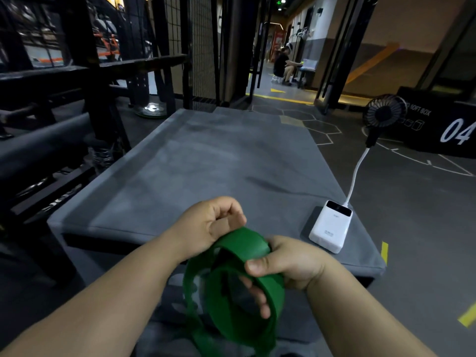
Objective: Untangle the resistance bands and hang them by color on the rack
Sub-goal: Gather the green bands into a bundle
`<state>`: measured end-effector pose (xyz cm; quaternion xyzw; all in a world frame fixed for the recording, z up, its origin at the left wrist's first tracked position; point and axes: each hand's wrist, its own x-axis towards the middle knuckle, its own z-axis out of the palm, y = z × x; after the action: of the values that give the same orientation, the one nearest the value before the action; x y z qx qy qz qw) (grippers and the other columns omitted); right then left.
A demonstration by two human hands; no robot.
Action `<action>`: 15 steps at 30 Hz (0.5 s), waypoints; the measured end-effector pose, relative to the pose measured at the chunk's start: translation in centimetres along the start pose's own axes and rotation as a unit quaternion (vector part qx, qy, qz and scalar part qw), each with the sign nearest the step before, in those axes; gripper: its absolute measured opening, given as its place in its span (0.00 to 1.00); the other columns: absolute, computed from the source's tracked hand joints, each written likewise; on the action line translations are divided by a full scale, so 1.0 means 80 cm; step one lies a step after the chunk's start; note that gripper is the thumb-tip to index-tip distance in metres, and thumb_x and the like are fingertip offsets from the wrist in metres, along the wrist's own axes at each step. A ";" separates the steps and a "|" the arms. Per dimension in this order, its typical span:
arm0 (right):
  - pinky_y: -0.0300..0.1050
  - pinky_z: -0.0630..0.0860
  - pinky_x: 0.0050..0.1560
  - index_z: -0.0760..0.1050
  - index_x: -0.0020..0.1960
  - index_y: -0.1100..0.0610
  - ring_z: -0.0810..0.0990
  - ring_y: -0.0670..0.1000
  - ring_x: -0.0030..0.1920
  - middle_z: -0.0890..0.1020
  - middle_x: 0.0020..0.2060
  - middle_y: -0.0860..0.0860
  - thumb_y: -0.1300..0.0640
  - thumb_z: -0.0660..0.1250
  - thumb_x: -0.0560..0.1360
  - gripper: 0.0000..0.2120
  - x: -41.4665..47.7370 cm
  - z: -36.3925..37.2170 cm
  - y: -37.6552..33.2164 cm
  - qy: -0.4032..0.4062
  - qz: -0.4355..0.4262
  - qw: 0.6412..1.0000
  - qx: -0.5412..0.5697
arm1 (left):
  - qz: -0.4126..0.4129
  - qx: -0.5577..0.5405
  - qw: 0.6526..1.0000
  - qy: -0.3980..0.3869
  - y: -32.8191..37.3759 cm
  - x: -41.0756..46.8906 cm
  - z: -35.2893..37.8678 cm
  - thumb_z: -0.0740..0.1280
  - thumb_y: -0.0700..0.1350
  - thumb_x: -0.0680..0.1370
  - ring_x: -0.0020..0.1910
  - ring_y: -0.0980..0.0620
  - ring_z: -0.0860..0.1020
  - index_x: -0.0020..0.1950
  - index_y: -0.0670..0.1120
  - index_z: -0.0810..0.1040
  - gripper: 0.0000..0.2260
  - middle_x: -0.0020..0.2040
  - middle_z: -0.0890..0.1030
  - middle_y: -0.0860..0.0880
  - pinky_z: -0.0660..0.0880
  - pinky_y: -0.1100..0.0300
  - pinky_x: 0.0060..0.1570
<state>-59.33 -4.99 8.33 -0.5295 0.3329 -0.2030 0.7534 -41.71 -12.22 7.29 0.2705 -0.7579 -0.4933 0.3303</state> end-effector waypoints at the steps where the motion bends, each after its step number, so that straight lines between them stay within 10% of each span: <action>1: 0.40 0.78 0.28 0.80 0.37 0.57 0.81 0.50 0.25 0.80 0.26 0.54 0.44 0.80 0.60 0.18 0.000 0.000 -0.002 0.005 -0.013 1.000 0.005 | -0.001 -0.021 1.000 0.002 -0.003 -0.001 0.004 0.65 0.74 0.64 0.33 0.61 0.72 0.41 0.51 0.76 0.27 0.33 0.75 0.57 0.69 0.67 0.35; 8: 0.36 0.73 0.24 0.80 0.34 0.57 0.76 0.50 0.19 0.77 0.22 0.54 0.47 0.81 0.58 0.17 -0.006 -0.012 -0.006 0.068 -0.137 0.987 0.048 | -0.083 -0.169 0.966 -0.180 -0.003 -0.016 0.002 0.75 0.65 0.64 0.61 0.44 0.77 0.70 0.41 0.65 0.44 0.60 0.78 0.41 0.72 0.45 0.63; 12: 0.36 0.72 0.27 0.82 0.37 0.55 0.77 0.49 0.21 0.79 0.24 0.52 0.47 0.79 0.62 0.13 -0.008 -0.014 -0.008 0.037 -0.157 0.986 0.045 | -0.077 -0.149 0.963 -0.211 0.002 -0.015 0.000 0.77 0.40 0.68 0.62 0.37 0.76 0.69 0.38 0.66 0.33 0.58 0.79 0.36 0.67 0.34 0.65; 15: 0.40 0.76 0.33 0.83 0.45 0.55 0.81 0.50 0.27 0.81 0.29 0.52 0.49 0.78 0.63 0.14 -0.012 -0.020 -0.008 -0.002 -0.133 0.990 0.054 | -0.075 -0.110 0.980 -0.149 0.010 -0.015 -0.007 0.76 0.43 0.66 0.58 0.41 0.77 0.63 0.40 0.71 0.28 0.56 0.78 0.36 0.73 0.39 0.60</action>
<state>-61.09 -5.65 8.86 -0.5283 0.2464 -0.3176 0.7479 -40.58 -11.38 7.90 0.2123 -0.7175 -0.6315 0.2035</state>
